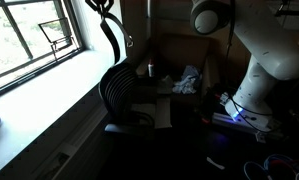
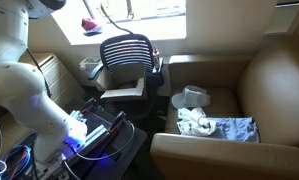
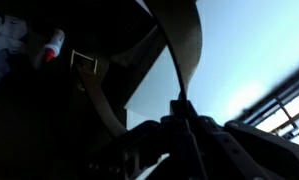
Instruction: Remove the belt from the sofa and put it on the backrest of the black chair
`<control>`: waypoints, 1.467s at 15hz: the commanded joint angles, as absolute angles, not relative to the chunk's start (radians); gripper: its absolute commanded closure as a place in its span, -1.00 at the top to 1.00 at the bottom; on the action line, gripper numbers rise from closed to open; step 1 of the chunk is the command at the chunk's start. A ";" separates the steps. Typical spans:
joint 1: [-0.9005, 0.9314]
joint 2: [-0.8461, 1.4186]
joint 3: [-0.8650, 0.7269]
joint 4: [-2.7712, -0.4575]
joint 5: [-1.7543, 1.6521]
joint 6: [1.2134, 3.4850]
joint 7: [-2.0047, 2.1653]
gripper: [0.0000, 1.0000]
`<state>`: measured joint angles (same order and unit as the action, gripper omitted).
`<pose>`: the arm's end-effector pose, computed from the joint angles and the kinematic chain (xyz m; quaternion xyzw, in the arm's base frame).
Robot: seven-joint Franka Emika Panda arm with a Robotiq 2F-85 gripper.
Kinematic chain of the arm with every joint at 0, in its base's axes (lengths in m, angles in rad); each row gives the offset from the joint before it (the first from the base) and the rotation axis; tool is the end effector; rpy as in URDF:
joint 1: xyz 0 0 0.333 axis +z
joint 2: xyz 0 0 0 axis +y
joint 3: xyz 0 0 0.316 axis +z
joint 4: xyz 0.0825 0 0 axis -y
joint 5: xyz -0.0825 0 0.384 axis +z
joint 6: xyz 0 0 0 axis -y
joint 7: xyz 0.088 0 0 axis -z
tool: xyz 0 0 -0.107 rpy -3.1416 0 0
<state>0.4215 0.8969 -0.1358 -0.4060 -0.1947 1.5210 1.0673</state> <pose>0.7109 0.2522 0.5679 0.9143 -0.3602 0.1806 0.0414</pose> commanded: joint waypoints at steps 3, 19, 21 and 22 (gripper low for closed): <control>0.418 1.030 -0.056 -0.336 -0.122 1.268 1.052 -0.98; 0.502 1.069 -0.161 -0.364 -0.291 1.303 1.019 0.61; 0.527 1.071 -0.208 -0.364 -0.365 1.335 1.013 0.86; 0.506 1.066 -0.169 -0.364 -0.314 1.304 1.038 0.97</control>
